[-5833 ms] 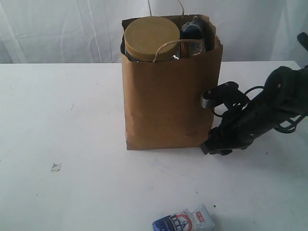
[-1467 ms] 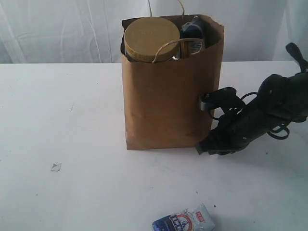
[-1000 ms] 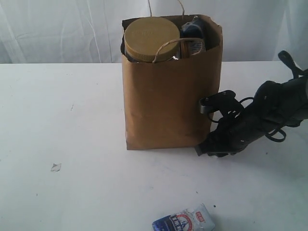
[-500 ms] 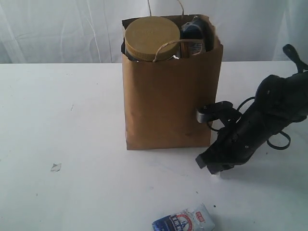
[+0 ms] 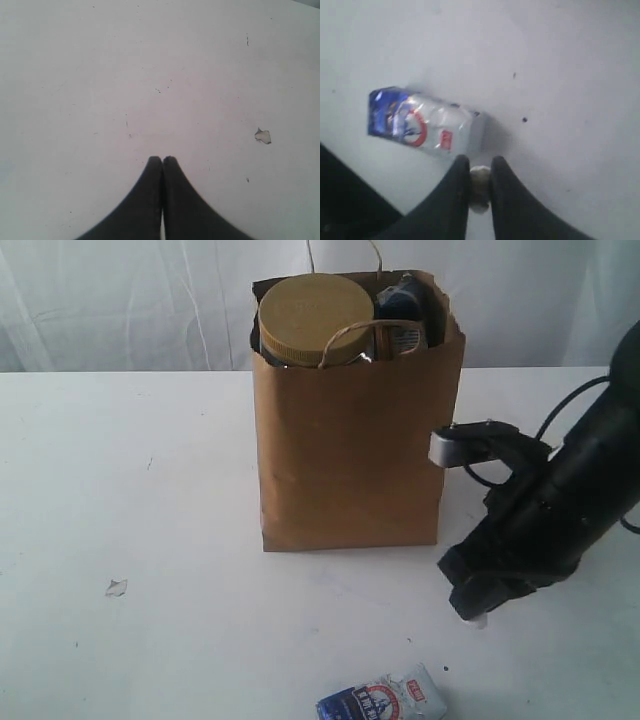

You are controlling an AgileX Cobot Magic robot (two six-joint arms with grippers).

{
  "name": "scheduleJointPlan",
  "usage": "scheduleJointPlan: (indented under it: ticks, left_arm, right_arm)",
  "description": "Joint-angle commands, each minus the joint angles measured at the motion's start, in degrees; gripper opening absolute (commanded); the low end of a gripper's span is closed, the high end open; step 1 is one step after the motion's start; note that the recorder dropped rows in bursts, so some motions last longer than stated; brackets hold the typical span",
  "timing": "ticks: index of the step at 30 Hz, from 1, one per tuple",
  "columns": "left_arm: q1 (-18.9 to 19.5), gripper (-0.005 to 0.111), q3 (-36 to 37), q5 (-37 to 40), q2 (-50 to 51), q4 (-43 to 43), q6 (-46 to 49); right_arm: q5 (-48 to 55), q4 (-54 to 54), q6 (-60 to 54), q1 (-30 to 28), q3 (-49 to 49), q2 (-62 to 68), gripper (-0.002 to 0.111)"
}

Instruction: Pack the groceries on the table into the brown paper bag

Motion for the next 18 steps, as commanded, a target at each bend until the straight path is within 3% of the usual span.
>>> scheduleJointPlan:
  ticks: [1, 8, 15, 18]
  left_arm:
    - [-0.26, 0.0, 0.18, 1.26, -0.21, -0.35, 0.14]
    - [-0.26, 0.0, 0.18, 1.26, -0.21, -0.35, 0.14]
    - [-0.26, 0.0, 0.18, 1.26, -0.21, -0.35, 0.14]
    - [-0.26, 0.0, 0.18, 1.26, -0.21, -0.35, 0.14]
  right_arm:
    - [9.19, 4.95, 0.25, -0.06, -1.62, -9.76, 0.014]
    - [8.25, 17.06, 3.3, -0.06, -11.75, -17.08, 0.014]
    - [-4.59, 22.22, 2.48, -0.06, -19.62, -14.3, 0.014]
    - [-12.77, 39.82, -8.37, -0.06, -20.06, -10.5, 0.014]
